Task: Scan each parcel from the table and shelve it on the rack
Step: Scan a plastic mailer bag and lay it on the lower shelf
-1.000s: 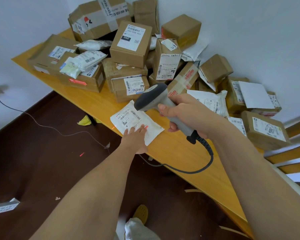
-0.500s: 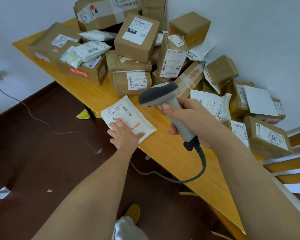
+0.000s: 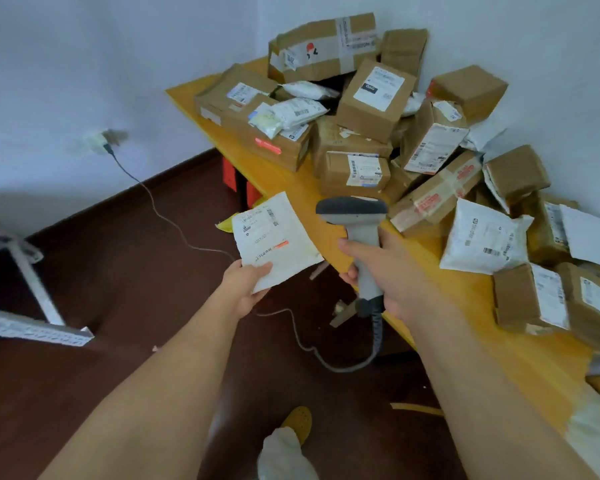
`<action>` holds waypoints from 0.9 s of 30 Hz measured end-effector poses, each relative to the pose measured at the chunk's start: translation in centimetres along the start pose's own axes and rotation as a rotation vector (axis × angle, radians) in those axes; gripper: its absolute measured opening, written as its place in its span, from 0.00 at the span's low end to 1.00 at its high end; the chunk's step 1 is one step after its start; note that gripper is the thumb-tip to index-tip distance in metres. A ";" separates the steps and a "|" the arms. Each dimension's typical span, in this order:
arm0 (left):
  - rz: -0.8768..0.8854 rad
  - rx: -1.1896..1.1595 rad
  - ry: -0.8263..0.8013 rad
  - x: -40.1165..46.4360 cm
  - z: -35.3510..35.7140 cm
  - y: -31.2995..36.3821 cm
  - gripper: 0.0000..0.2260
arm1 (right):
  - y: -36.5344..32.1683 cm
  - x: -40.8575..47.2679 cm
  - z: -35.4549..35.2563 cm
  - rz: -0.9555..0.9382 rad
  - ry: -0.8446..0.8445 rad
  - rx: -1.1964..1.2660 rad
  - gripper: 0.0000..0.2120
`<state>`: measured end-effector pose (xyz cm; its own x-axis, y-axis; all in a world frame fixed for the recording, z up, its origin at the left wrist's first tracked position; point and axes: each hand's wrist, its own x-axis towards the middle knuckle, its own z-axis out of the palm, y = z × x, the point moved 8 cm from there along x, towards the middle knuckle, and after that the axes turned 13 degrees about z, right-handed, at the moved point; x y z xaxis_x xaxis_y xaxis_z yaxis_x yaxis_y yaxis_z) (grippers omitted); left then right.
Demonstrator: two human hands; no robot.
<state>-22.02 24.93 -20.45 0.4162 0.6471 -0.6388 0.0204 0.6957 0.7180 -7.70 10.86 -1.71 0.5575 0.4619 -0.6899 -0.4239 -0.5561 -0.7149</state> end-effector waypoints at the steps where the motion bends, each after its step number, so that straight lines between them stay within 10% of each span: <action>1: -0.005 -0.065 -0.037 -0.8 -2.4 1.0 0.19 | 0.4 -0.4 2.8 0.006 -0.025 0.004 0.10; 18: -0.012 -0.392 0.093 -19.0 -52.9 9.3 0.28 | 14.0 -13.8 53.3 0.223 -0.569 -0.434 0.10; 27: 0.192 -0.462 0.819 -14.0 -72.0 7.8 0.28 | 17.0 -11.2 66.3 0.124 -0.598 -0.733 0.11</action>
<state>-93.10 43.73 -25.84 -0.3930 0.6577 -0.6426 -0.4157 0.4963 0.7622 -68.48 42.02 -13.73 -0.0049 0.5345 -0.8452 0.2108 -0.8256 -0.5233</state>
